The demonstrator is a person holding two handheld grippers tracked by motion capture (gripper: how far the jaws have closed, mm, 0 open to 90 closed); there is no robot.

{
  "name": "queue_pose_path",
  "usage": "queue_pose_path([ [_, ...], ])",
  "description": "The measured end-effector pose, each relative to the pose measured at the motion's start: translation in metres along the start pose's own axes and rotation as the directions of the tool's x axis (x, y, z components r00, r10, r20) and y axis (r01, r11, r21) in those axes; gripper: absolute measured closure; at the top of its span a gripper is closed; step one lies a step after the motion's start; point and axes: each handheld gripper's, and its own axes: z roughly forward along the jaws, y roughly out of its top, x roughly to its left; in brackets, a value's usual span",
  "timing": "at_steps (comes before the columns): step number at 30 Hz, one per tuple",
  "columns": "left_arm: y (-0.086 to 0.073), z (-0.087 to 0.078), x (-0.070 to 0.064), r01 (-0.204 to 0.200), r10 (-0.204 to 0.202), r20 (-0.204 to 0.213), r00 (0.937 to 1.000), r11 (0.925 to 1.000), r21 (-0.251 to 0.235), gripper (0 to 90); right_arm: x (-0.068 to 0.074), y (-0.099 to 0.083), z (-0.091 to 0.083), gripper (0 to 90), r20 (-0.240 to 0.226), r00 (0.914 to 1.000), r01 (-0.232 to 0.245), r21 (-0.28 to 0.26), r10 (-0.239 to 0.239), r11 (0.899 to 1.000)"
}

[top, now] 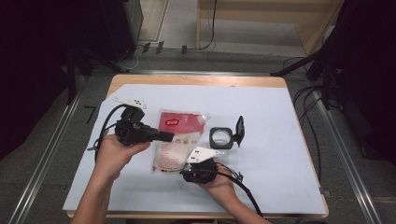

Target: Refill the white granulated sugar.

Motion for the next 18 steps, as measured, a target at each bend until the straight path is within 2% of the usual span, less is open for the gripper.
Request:
queue_pose_path([
  [2,0.001,0.005,-0.001,-0.006,0.006,0.000,1.0000,1.0000,0.004,90.0,0.005,0.001,0.000,53.9,0.015,0.9993,0.034,0.003,-0.034,0.999],
  [7,0.002,0.016,-0.006,-0.024,0.024,-0.007,0.9997,0.9997,-0.004,90.0,0.013,0.002,0.001,52.8,0.033,0.9964,0.077,0.022,-0.078,0.997],
  [10,0.002,0.023,-0.007,-0.048,0.048,0.014,0.9987,0.9988,-0.004,89.3,0.018,0.004,-0.001,53.3,0.017,0.9929,0.118,0.015,-0.118,0.993],
  [11,0.002,0.026,-0.008,-0.070,0.070,0.003,0.9976,0.9975,0.010,88.0,0.019,0.005,-0.001,53.3,0.011,0.9936,0.113,0.017,-0.113,0.993],
  [12,0.002,0.028,-0.009,-0.087,0.087,-0.008,0.9962,0.9962,0.010,86.5,0.019,0.007,-0.002,53.4,-0.028,0.9962,0.083,0.010,-0.082,0.997],
  [15,0.001,0.033,-0.012,-0.142,0.142,-0.017,0.9897,0.9898,-0.003,83.7,0.019,0.009,-0.004,53.5,-0.059,0.9967,0.057,0.006,-0.057,0.998],
  [18,0.001,0.035,-0.012,-0.162,0.162,-0.020,0.9866,0.9868,-0.008,82.1,0.019,0.011,-0.006,53.5,-0.089,0.9952,0.042,0.003,-0.041,0.999],
])
